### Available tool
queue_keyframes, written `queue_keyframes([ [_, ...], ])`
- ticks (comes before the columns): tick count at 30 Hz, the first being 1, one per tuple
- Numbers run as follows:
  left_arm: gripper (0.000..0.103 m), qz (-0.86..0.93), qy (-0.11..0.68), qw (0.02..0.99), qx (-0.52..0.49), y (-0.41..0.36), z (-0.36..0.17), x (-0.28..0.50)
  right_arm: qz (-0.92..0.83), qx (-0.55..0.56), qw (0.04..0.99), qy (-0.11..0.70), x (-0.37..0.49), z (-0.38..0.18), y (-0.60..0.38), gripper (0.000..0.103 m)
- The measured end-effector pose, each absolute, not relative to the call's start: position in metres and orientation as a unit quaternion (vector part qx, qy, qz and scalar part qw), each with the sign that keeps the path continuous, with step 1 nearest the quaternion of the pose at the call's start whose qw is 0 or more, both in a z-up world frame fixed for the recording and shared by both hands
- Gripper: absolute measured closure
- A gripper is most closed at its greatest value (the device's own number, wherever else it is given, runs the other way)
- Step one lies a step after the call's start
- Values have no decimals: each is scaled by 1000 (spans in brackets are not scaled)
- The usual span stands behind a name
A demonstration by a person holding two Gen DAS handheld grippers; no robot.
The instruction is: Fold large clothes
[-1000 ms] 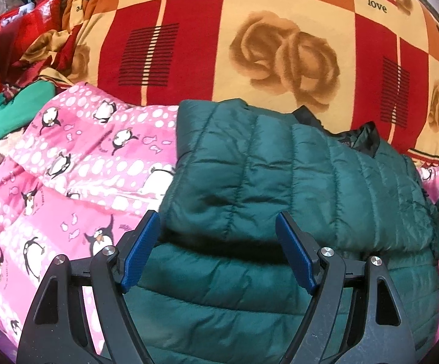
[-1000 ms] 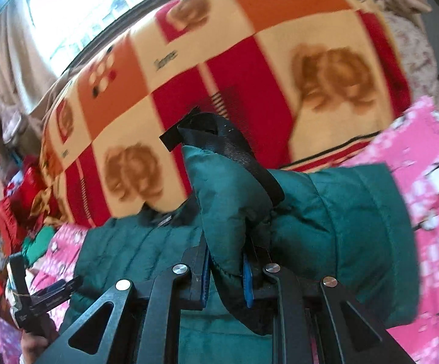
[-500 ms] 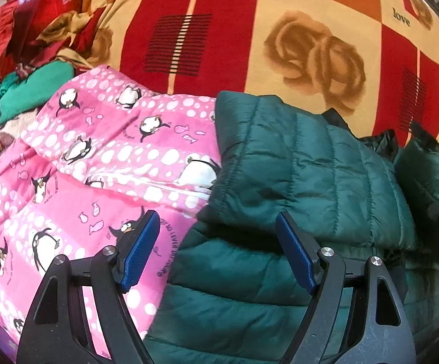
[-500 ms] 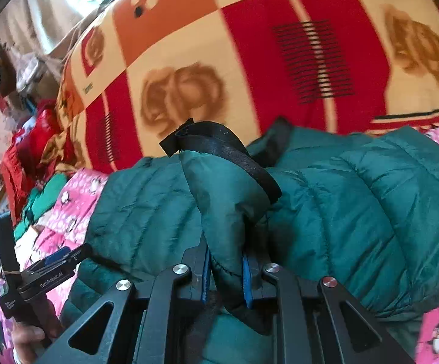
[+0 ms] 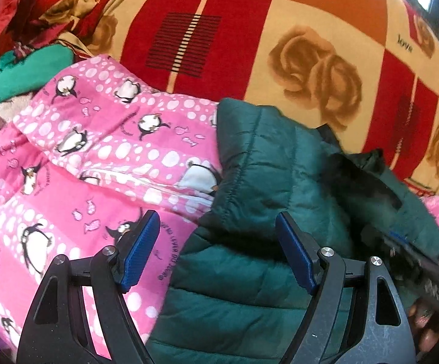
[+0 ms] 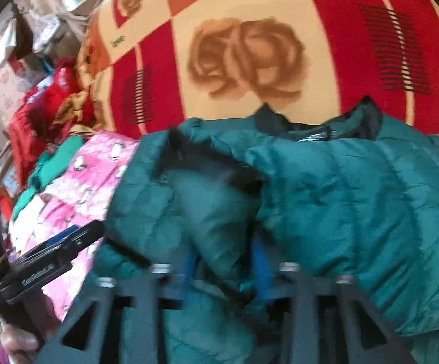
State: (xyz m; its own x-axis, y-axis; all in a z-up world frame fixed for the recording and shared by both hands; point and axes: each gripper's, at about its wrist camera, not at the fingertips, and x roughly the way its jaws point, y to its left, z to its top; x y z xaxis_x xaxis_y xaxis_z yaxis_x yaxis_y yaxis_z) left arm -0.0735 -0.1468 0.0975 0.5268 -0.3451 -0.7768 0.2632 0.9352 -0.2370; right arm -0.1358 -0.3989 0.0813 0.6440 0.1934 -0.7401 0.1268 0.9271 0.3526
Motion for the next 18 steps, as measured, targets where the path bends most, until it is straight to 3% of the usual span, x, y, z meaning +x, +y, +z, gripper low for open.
queue_keyframes([
  [2, 24, -188, 454, 869, -66, -146, 101, -74, 32, 187, 888, 418, -142, 88, -395, 32],
  [10, 24, -253, 467, 836, -141, -166, 120, -76, 16, 188, 890, 415, -189, 117, -423, 32],
  [18, 23, -264, 508, 811, -118, -228, 111, -79, -34, 189, 901, 389, -252, 146, -482, 32],
])
